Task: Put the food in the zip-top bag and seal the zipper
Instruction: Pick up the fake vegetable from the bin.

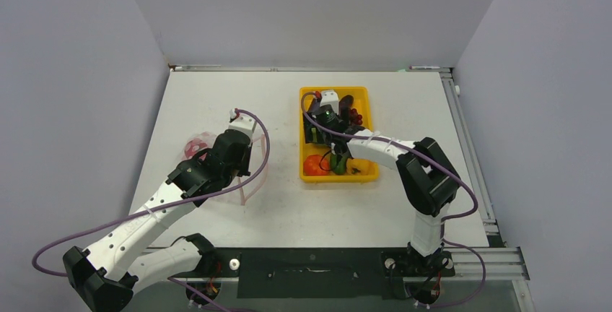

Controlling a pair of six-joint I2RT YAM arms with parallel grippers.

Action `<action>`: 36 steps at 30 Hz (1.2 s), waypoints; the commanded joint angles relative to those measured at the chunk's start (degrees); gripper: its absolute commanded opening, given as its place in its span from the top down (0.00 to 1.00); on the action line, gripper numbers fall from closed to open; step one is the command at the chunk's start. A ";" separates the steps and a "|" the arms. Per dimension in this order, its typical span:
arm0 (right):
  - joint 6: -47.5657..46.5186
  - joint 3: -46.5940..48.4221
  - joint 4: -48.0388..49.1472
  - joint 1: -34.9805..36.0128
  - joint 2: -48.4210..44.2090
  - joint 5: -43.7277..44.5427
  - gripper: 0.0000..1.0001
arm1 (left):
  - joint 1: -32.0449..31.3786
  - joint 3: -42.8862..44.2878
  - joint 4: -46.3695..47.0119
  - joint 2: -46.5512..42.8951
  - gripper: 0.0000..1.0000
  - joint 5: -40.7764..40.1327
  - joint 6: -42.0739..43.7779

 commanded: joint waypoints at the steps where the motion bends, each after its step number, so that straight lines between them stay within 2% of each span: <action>1: 0.12 1.64 0.76 -0.40 1.79 -0.10 0.04 | 0.24 0.30 2.72 -0.16 1.00 0.05 0.39; 2: -0.03 1.63 0.86 -0.40 1.87 -0.31 0.00 | 0.24 0.32 2.70 -0.16 1.00 0.07 0.39; 10: -0.86 1.99 1.09 -0.40 1.85 -2.01 0.30 | 0.28 0.32 2.72 0.11 1.00 0.14 0.48; 16: -1.19 1.77 0.79 -0.40 1.50 -1.86 0.66 | 0.27 0.31 2.71 0.11 1.00 0.09 0.48; 19: -1.47 1.55 0.70 -0.40 0.98 -1.86 0.77 | 0.24 0.26 2.75 0.11 1.00 0.13 0.48; 36: -2.38 0.00 -0.95 0.39 -8.09 0.05 0.81 | 0.24 0.28 2.60 -0.09 1.00 0.05 0.48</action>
